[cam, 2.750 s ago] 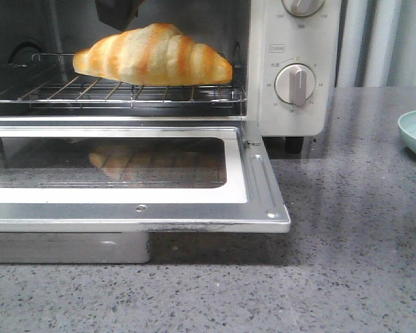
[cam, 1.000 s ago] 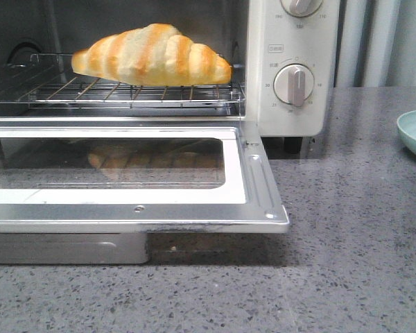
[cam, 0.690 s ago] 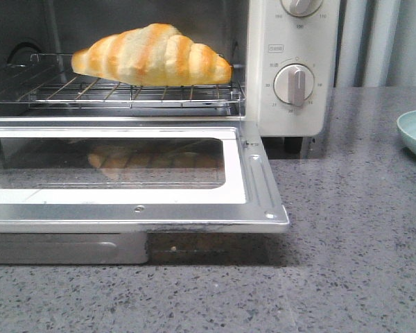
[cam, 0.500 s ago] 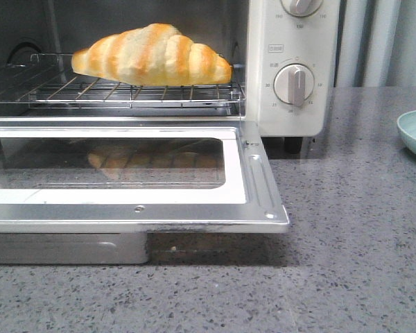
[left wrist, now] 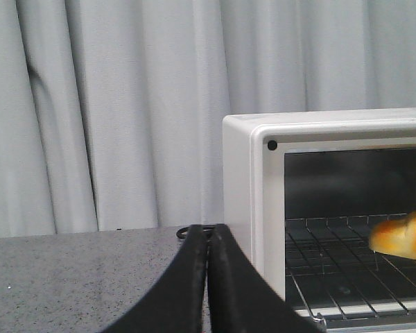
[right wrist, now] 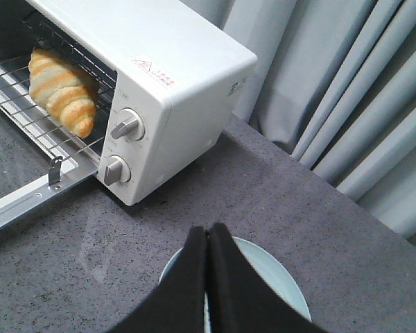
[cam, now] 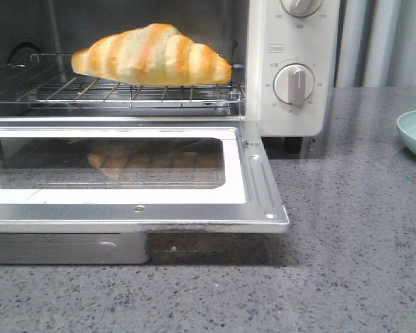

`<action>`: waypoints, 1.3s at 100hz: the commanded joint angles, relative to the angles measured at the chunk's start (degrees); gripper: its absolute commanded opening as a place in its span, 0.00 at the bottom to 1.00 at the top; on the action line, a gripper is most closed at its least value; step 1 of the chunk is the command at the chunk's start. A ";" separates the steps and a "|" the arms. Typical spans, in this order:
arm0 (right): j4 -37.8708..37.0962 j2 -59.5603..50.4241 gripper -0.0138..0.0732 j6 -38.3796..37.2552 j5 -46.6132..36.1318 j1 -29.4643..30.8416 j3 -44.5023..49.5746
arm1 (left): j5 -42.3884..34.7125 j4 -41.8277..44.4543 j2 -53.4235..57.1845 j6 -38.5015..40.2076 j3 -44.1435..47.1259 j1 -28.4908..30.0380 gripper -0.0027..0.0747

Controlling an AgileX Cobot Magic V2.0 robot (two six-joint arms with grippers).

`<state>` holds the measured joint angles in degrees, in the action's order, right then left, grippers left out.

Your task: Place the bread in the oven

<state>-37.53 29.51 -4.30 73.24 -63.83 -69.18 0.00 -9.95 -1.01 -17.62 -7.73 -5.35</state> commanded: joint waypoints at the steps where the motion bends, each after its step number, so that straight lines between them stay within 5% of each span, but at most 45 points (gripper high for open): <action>1: -1.86 0.60 0.07 -0.30 1.06 0.04 -0.88 | -4.87 -0.38 -0.89 0.41 -1.40 0.18 0.01; 52: 4.17 0.42 0.07 -2.77 -7.43 3.35 4.16 | -4.87 -0.38 -0.89 0.41 -1.40 0.18 0.01; 78: 9.79 -6.76 0.07 -2.87 -26.09 20.26 19.53 | -4.87 -0.38 -0.89 0.41 -1.40 0.18 0.01; 130: 32.77 -21.46 0.07 -2.76 -46.89 51.51 43.10 | -4.87 -0.38 -0.89 0.41 -1.40 0.18 0.01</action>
<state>-7.36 8.91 -6.77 35.25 -16.45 -27.43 -0.30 -9.95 -1.01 -17.62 -7.73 -5.35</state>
